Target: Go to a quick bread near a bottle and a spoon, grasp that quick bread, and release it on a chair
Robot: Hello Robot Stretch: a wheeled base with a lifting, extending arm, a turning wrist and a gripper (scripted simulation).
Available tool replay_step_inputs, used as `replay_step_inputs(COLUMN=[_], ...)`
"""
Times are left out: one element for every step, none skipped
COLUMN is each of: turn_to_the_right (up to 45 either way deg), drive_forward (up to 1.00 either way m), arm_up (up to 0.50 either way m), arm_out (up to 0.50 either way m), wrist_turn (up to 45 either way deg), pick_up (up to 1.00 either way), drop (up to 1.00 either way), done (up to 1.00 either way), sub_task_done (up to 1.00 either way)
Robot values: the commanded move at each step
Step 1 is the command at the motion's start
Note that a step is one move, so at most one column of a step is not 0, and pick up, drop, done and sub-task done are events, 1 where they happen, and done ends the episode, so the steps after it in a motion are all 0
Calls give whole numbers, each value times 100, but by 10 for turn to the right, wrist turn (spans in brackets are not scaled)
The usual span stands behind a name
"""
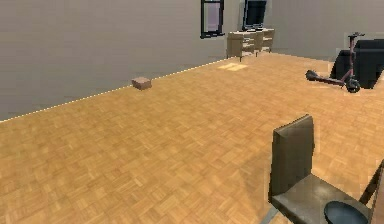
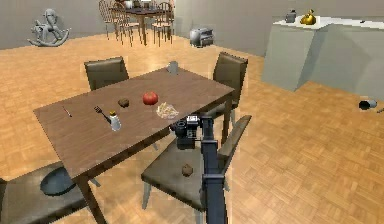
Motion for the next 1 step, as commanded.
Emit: replay_step_inputs(turn_to_the_right=[0], drive_forward=[0], arm_up=[0], arm_out=[0], wrist_turn=[0], pick_up=[0], drop=[0], done=[100], sub_task_done=[0])
